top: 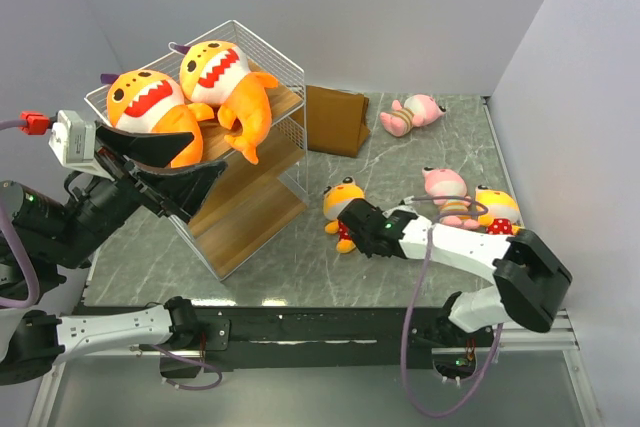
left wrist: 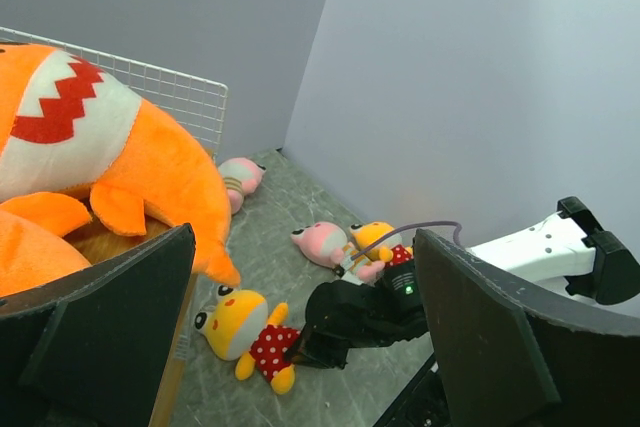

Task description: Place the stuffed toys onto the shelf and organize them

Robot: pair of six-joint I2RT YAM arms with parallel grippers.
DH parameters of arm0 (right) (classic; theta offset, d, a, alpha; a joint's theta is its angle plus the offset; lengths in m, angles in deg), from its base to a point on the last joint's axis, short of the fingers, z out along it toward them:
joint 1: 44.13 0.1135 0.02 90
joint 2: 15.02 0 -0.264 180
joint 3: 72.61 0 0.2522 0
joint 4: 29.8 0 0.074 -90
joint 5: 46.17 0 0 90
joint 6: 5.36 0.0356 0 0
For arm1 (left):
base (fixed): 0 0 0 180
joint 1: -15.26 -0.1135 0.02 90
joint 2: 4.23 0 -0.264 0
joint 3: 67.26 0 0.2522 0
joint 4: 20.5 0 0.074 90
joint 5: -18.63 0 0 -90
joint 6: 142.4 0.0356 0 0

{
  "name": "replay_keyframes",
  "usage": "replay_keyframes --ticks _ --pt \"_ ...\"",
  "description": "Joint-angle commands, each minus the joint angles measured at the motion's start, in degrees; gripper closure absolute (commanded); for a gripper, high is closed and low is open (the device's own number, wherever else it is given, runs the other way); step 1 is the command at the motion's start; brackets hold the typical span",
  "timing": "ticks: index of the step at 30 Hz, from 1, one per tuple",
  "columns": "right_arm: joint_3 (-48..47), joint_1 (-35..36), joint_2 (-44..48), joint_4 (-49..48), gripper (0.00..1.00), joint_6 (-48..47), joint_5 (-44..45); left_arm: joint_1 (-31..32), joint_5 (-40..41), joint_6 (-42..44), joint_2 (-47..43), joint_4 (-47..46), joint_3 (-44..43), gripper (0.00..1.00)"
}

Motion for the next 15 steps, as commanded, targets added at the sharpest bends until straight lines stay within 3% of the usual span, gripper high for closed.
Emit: replay_keyframes --ticks 1,6,12,15 --pt "0.81 0.15 7.26 0.97 1.0 -9.78 7.01 0.14 0.15 0.05 0.44 -1.71 -0.74 0.04" --pt "1.42 2.08 20.6 -4.82 1.0 -25.42 6.49 0.14 0.06 0.48 0.97 -1.61 -1.97 0.04" --pt "1.34 5.42 30.38 -10.53 1.0 -34.66 1.67 0.14 0.15 0.92 1.84 -1.79 -2.23 0.04" --pt "0.64 6.73 31.45 -12.48 1.0 -34.41 -1.94 0.14 -0.38 0.84 2.64 -1.7 -2.85 0.03"
